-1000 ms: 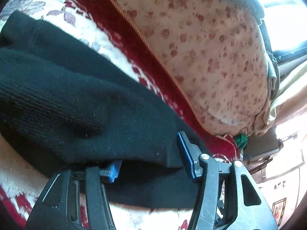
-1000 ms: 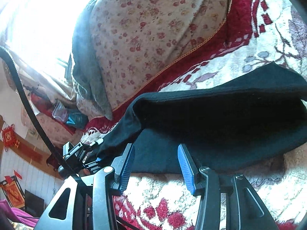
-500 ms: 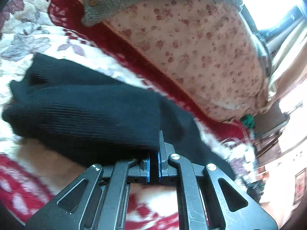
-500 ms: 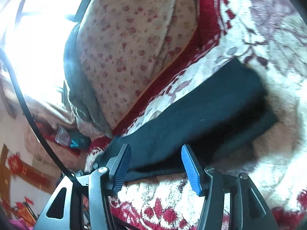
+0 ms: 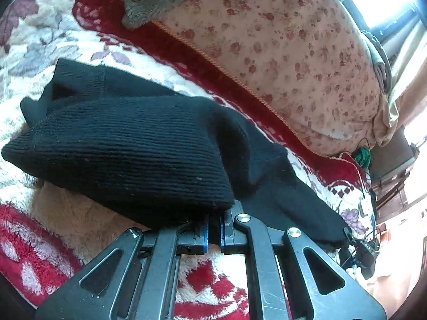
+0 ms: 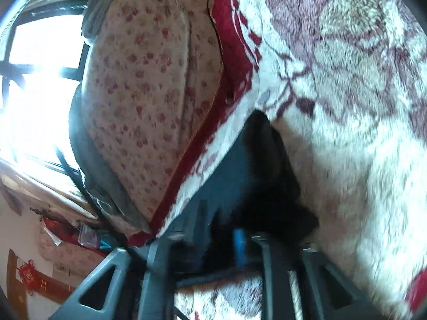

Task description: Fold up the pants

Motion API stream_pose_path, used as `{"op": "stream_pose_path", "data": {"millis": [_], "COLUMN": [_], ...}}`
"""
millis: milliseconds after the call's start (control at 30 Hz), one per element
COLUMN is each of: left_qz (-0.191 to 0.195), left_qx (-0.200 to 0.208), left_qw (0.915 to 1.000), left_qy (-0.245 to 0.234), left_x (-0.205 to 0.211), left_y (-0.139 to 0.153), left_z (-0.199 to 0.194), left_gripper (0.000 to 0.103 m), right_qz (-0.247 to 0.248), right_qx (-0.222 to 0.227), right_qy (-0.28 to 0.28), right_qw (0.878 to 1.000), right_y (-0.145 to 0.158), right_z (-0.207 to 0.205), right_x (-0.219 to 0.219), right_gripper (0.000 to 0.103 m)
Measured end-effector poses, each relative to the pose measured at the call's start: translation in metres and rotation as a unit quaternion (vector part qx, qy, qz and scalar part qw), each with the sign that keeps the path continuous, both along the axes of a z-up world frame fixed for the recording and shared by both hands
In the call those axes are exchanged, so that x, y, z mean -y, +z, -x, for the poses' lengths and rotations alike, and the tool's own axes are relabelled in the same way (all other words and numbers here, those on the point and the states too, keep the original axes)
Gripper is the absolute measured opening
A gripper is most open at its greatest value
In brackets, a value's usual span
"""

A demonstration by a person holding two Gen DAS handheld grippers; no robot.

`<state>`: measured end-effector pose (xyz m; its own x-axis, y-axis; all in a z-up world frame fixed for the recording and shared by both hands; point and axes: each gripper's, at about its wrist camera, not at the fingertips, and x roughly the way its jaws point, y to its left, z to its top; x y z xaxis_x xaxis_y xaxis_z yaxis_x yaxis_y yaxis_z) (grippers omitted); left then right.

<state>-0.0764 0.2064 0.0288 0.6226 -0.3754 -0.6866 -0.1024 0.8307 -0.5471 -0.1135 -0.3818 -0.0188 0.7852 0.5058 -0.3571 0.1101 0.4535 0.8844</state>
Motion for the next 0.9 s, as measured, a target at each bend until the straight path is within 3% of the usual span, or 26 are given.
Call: {"op": "stream_pose_path", "data": {"millis": [233,400,467,567,733,833,900], "left_qz": [-0.023,-0.012,-0.016,-0.038,-0.06,-0.08,-0.068], "left_qx": [0.032,-0.007,-0.005,-0.001,0.008,0.01,0.005], "left_qw": [0.9989,0.9999,0.9999,0.9993,0.9981,0.9956,0.9956], "left_qy": [-0.024,0.0,0.0,-0.002,0.014,0.049,0.064], "left_x": [0.008,0.0,0.0,0.001,-0.017,-0.036,-0.051], "left_y": [0.018,-0.006,-0.006,-0.003,0.009,0.012,0.011], "left_z": [0.013,0.007,0.009,0.014,0.035,0.044,0.043], "left_gripper": [0.004,0.004,0.005,0.011,0.038,0.038,0.038], "right_qz": [0.024,0.028,0.046,0.043,0.107,0.133,0.145], "right_qx": [0.046,0.005,-0.007,-0.024,0.006,0.029,0.031], "right_qy": [0.002,-0.03,-0.032,-0.021,0.029,0.09,0.129], "right_qw": [0.999,0.999,0.998,0.999,0.994,0.987,0.981], "right_y": [0.033,0.028,0.032,0.037,0.062,0.07,0.07], "right_z": [0.03,0.04,0.039,0.035,0.032,0.023,0.013], "right_x": [0.01,0.021,0.016,0.006,-0.028,-0.061,-0.087], "right_gripper": [0.006,0.006,0.013,0.042,0.045,0.055,0.056]}}
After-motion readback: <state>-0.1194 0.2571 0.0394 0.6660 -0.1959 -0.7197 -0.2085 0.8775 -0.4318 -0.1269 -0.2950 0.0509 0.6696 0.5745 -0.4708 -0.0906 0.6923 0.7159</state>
